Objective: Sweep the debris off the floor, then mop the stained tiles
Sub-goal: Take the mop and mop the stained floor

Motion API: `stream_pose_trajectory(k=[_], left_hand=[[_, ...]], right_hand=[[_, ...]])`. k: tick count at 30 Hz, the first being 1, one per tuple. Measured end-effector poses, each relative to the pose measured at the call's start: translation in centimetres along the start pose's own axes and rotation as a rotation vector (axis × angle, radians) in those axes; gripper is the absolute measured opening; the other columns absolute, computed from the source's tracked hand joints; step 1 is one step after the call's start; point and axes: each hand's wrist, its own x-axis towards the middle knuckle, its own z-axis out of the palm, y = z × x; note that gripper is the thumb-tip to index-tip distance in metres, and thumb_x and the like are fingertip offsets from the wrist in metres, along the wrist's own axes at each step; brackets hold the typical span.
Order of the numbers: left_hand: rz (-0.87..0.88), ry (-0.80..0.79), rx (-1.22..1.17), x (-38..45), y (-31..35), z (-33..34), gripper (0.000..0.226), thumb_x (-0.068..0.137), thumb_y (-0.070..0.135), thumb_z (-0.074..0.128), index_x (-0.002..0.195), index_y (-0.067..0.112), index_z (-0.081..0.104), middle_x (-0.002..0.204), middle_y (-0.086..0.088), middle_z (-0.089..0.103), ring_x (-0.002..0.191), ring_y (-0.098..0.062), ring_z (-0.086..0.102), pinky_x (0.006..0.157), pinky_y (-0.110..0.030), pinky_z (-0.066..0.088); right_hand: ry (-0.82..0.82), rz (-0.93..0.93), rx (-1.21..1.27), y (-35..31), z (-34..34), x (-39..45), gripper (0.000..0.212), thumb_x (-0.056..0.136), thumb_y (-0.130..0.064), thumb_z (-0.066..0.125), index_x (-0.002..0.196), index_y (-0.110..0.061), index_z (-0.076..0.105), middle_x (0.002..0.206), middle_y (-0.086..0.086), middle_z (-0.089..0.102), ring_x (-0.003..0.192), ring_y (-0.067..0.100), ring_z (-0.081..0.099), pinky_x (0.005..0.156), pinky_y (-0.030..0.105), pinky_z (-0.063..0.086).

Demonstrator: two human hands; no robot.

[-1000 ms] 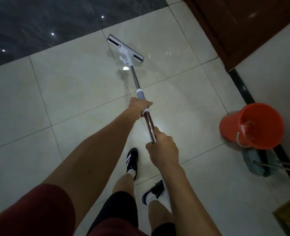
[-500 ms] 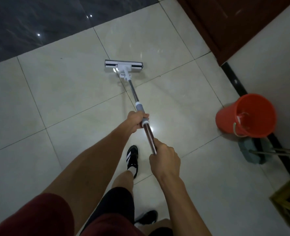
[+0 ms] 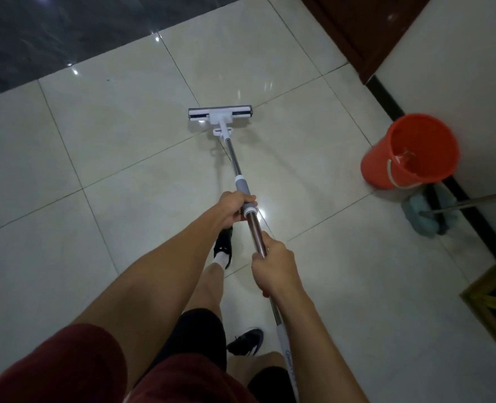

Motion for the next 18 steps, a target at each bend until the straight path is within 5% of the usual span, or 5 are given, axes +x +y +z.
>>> stream_pose_trajectory(k=[9,13,18], left_hand=[[-0.060,-0.023,0.050,-1.6,-7.4,0.4,0.042,0.089,0.004,0.069,0.125,-0.008,0.051,0.096,-0.017,0.068,0.077,-0.024,0.067,0.072,-0.039,0.060],[-0.109,-0.046,0.015,-0.8,-8.1,0.3,0.037,0.090,0.004,0.067,0.122,-0.008,0.052,0.090,-0.015,0.066,0.070,-0.024,0.067,0.058,-0.034,0.058],[-0.098,-0.024,-0.084,1.5,-5.9,-0.1,0.035,0.089,0.000,0.068,0.119,-0.009,0.052,0.094,-0.018,0.061,0.070,-0.027,0.065,0.060,-0.036,0.059]], right_hand=[[0.038,0.026,-0.046,5.7,2.3,-4.0,0.048,0.098,-0.012,0.051,0.143,-0.028,0.049,0.084,-0.005,0.058,0.073,0.018,0.066,0.069,0.036,0.063],[0.030,0.030,-0.096,6.0,2.9,-3.2,0.051,0.098,-0.012,0.052,0.146,-0.027,0.046,0.087,-0.006,0.056,0.079,0.015,0.063,0.071,0.026,0.058],[0.001,0.071,-0.076,3.7,2.7,-0.4,0.050,0.098,-0.010,0.052,0.144,-0.028,0.047,0.082,-0.009,0.052,0.073,0.010,0.059,0.063,0.023,0.052]])
